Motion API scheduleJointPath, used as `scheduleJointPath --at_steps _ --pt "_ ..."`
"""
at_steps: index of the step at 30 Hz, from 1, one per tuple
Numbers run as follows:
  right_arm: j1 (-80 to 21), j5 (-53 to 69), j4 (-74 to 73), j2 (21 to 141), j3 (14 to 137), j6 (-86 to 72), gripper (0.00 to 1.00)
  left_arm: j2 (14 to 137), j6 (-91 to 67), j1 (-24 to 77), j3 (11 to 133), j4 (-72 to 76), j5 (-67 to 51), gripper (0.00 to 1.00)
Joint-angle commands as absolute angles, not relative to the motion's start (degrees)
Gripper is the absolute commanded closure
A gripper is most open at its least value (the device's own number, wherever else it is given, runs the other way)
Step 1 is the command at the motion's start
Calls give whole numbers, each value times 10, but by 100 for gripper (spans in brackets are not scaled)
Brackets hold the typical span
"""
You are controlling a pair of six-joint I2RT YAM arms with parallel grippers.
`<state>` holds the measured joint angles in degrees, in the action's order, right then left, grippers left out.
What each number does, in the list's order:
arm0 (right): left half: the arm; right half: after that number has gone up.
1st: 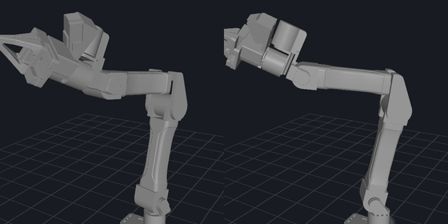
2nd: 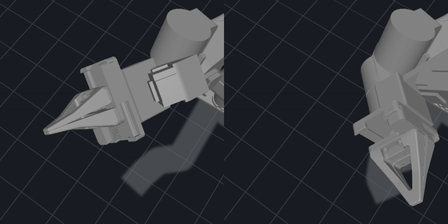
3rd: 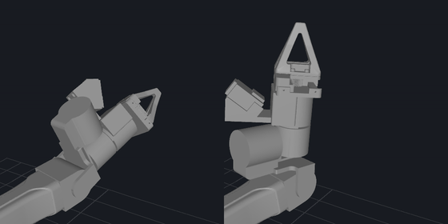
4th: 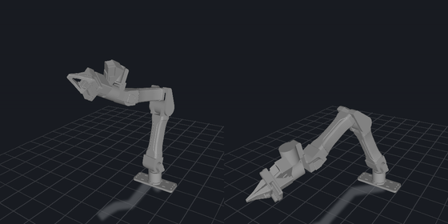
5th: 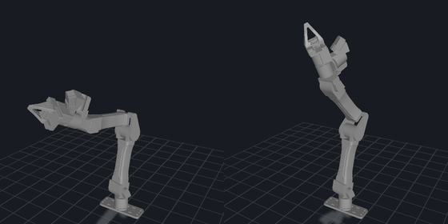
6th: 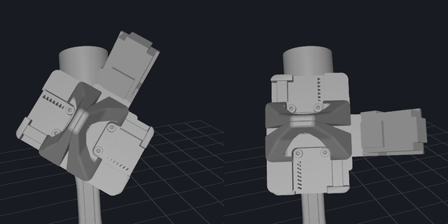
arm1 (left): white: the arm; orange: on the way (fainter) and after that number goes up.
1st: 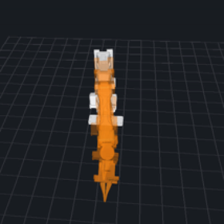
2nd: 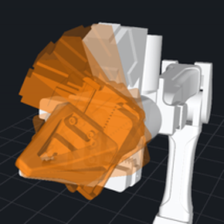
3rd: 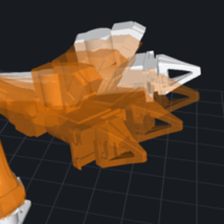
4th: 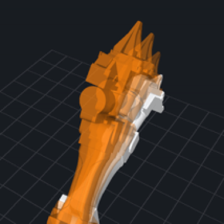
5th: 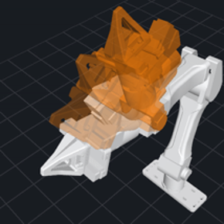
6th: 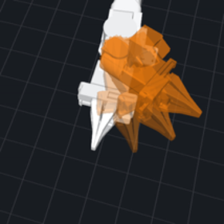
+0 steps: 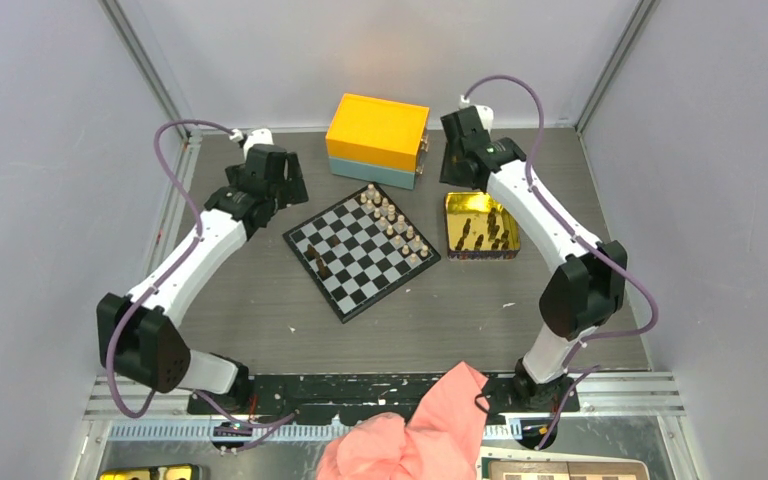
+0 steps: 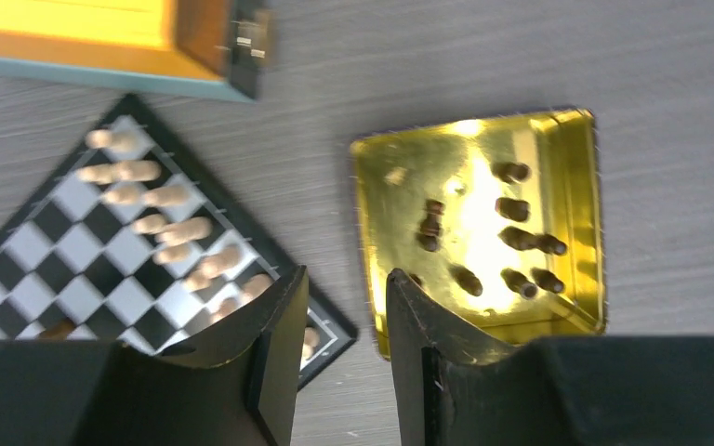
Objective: Set up the chess pieces on the board
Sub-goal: Pick up the chess piece from the storage box.
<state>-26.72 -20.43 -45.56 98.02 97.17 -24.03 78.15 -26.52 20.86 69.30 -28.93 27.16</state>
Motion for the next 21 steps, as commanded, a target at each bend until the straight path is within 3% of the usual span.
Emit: scheduleJointPath --at_steps 1,21 --pt "-224 -188 -416 969 908 -275 57 825 -238 206 738 -263 210 5" --pt "-152 -150 -373 1119 889 -304 60 912 -183 206 769 -297 130 8"
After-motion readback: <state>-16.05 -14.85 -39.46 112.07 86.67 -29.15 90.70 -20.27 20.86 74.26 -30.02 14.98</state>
